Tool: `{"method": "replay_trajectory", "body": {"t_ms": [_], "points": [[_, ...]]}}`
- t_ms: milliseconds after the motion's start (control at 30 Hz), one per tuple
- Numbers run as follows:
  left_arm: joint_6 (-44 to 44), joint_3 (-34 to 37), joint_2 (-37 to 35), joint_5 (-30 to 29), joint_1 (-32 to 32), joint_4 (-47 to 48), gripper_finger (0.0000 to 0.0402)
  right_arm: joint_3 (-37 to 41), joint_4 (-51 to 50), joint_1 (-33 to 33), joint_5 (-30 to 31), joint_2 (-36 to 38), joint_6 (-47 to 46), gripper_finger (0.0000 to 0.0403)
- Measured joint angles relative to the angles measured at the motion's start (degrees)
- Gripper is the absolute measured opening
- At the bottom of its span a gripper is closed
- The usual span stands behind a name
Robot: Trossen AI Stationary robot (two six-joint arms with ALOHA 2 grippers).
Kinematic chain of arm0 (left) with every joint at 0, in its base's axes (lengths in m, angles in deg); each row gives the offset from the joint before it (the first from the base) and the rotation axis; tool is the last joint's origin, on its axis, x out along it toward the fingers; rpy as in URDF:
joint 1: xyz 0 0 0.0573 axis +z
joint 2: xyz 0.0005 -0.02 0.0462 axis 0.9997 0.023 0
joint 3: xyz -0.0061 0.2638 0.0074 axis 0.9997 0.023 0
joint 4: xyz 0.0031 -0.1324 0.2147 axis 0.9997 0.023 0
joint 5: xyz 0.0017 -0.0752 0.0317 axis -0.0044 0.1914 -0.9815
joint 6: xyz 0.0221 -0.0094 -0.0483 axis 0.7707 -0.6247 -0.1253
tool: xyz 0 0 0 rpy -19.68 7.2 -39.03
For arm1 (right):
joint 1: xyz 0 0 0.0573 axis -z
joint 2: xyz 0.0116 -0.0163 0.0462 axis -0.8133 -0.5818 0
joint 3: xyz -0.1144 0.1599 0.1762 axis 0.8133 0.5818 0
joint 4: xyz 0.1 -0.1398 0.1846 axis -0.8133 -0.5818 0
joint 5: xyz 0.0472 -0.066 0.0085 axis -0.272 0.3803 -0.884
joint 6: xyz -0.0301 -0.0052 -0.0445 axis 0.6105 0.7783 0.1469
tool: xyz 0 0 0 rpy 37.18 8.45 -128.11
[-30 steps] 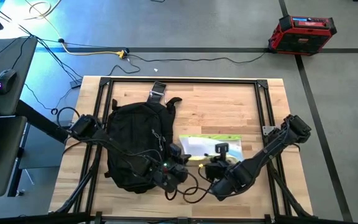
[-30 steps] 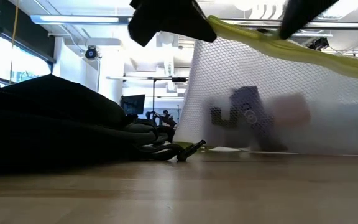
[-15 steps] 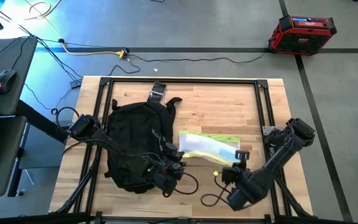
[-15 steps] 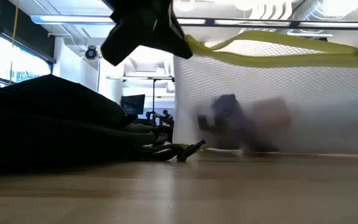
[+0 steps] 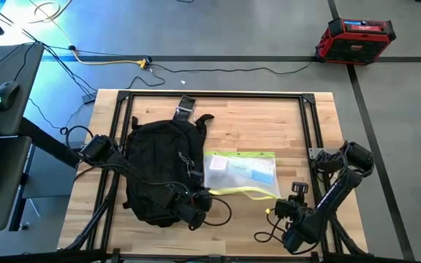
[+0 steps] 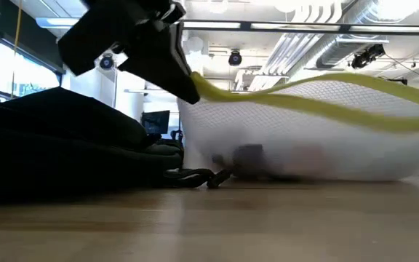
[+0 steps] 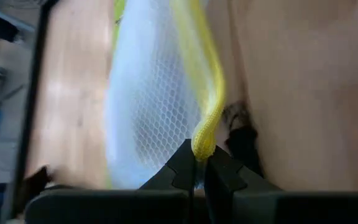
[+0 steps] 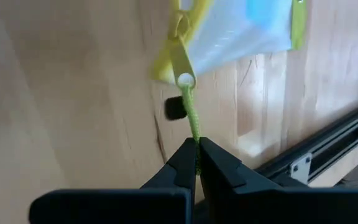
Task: Unpack backpack
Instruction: Open the green zip bag
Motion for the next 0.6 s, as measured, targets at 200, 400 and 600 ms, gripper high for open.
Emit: {"method": "replay_trajectory", "body": {"t_ms": [200,400,600], "points": [[-0.31,0.0,0.29,7.01,0.0,-4.23,0.0014,0.18,-2.95,0.86,3.35,0.0,0.01,0.0],[0.97,0.0,0.31,14.38,-0.62,-11.08,0.0076,-0.18,-4.09,0.76,2.63,0.0,0.01,0.0],[4.89,0.0,0.26,14.63,-2.54,-15.46,0.0132,-5.26,-6.72,0.77,-0.02,0.0,0.3,0.0]]}}
